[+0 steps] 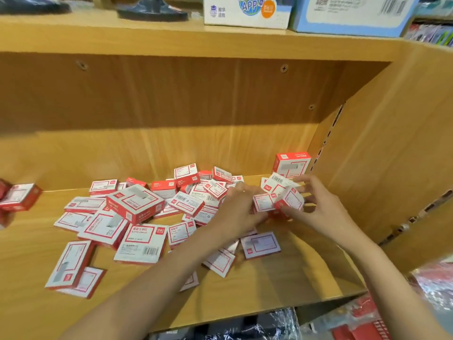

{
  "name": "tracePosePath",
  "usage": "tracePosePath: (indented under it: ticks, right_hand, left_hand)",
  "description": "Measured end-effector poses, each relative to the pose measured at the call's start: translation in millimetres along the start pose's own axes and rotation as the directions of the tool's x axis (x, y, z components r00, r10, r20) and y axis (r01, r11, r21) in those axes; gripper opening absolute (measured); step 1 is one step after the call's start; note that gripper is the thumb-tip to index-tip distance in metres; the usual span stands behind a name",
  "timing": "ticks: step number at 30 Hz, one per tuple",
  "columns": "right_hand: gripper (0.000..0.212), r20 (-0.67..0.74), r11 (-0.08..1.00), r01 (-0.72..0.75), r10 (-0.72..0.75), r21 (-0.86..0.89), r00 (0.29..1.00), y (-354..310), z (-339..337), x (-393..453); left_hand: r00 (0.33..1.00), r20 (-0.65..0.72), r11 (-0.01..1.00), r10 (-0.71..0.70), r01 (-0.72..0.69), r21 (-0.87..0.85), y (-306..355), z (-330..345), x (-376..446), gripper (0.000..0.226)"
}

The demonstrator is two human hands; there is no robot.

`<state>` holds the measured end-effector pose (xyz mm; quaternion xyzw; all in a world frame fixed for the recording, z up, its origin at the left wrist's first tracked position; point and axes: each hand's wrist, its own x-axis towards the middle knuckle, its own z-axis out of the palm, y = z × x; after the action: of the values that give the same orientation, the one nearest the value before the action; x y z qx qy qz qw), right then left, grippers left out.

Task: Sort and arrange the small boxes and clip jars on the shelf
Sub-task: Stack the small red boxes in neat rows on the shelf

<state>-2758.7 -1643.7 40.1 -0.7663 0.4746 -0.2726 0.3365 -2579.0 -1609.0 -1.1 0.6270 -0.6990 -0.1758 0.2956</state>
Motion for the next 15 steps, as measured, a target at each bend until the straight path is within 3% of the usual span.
tracePosePath:
  ticks: [4, 8, 12, 15]
  right_hand:
    - [0.052, -0.045, 0.962, 0.069, -0.060, 0.262, 0.997, -34.4, 25.0, 24.5]
    - [0.038, 0.219, 0.903, 0.050, -0.157, 0.427, 0.963, -87.8, 75.8, 39.2]
    - [0.036, 0.464, 0.874, 0.013, -0.270, 0.485, 0.844, -143.3, 142.3, 41.3]
    - [0.041, 0.667, 0.799, -0.208, -0.294, 0.565, 0.685, -176.8, 199.8, 37.9]
  left_hand:
    - [0.983, -0.183, 0.986, 0.030, -0.059, -0.154, -21.5, -51.2, -22.2, 0.044]
    - [0.953, -0.304, 0.993, 0.003, -0.037, -0.108, -47.5, -91.2, -64.6, 0.051]
    - [0.885, -0.449, 0.989, -0.127, 0.080, -0.122, -89.0, -131.4, -120.6, 0.048]
    - [0.813, -0.536, 0.969, -0.229, 0.139, -0.202, -118.6, -167.1, -165.7, 0.042]
